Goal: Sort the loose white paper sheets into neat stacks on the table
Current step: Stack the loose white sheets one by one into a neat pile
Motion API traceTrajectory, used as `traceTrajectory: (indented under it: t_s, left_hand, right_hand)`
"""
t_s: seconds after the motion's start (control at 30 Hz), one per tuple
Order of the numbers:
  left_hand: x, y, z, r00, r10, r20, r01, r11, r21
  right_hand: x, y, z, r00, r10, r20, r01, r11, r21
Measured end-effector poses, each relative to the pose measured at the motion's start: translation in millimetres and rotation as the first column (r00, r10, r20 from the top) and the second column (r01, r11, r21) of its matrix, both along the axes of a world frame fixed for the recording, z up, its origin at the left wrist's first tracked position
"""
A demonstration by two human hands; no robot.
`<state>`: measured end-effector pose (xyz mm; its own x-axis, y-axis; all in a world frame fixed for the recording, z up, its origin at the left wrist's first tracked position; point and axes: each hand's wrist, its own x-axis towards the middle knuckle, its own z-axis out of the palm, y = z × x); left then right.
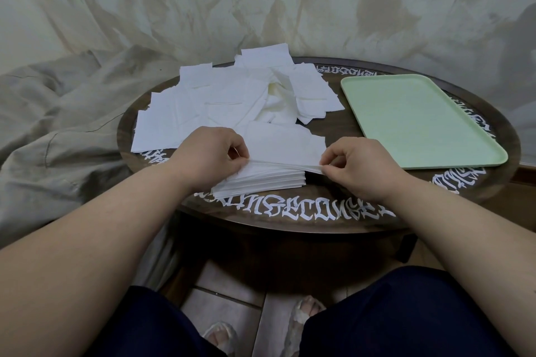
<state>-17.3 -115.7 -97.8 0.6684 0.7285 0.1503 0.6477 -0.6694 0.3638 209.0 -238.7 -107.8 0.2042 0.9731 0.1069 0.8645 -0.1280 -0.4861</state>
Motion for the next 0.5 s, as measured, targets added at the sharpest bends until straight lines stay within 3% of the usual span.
traceTrajectory:
  t_s: [0.2, 0.5]
  left_hand:
    - [-1.2, -1.7, 2.8, 1.0, -0.029, -0.011, 0.029, 1.0, -0.002]
    - [0.2, -1.2, 1.1, 1.0, -0.005, -0.006, 0.005, 1.0, 0.003]
  right_hand:
    - [1.0, -0.1, -1.2, 1.0, 0.01, -0.018, -0.01, 1.0, -0.008]
    - [-0.3, 7.3, -5.2, 0.991, 0.078, 0.112, -0.085, 0.995, 0.056]
